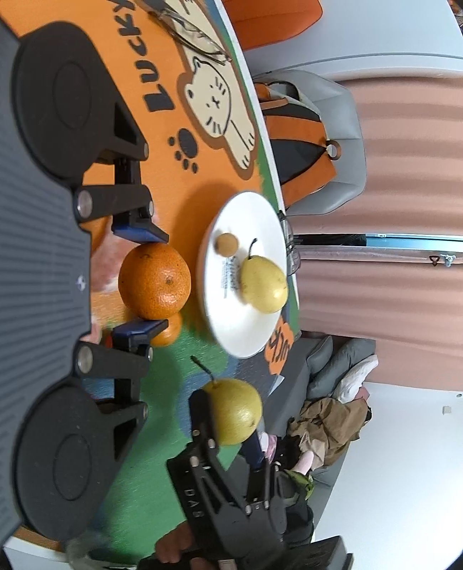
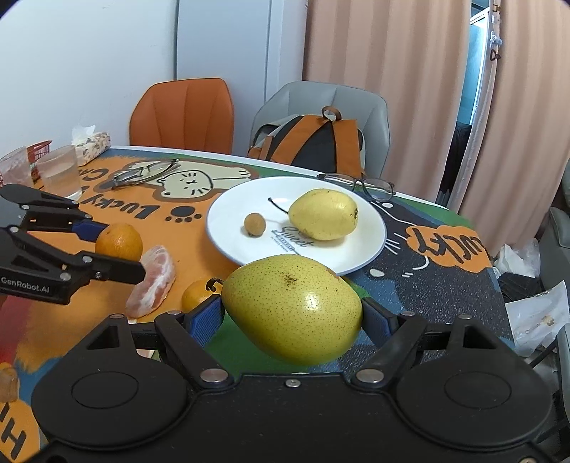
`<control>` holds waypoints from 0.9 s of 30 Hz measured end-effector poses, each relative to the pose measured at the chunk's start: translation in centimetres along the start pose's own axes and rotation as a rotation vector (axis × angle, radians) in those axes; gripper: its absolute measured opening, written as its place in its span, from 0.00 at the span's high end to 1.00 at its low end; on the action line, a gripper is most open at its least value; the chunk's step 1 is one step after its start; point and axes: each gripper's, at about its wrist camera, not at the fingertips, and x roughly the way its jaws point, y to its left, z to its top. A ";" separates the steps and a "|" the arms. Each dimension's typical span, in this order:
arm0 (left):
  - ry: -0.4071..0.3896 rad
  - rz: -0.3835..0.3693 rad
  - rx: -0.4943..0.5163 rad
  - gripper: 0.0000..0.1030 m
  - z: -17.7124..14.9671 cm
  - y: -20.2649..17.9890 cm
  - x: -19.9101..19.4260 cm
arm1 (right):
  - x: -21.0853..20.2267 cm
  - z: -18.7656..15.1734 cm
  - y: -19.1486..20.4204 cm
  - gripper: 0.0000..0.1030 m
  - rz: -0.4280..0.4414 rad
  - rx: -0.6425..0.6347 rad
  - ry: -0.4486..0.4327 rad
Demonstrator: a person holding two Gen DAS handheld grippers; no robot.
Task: Organize fruits
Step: 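Carry the orange into the bowl and open the left gripper while the right gripper carries the pear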
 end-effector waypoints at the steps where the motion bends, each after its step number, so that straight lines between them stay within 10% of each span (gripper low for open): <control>1: -0.003 -0.001 0.001 0.58 0.4 0.0 0.3 | 0.1 0.1 -0.2 0.23 0.001 0.002 0.000; 27: 0.008 0.013 -0.015 0.59 5.0 0.7 8.6 | 5.5 3.4 -2.8 0.23 -0.006 -0.008 0.006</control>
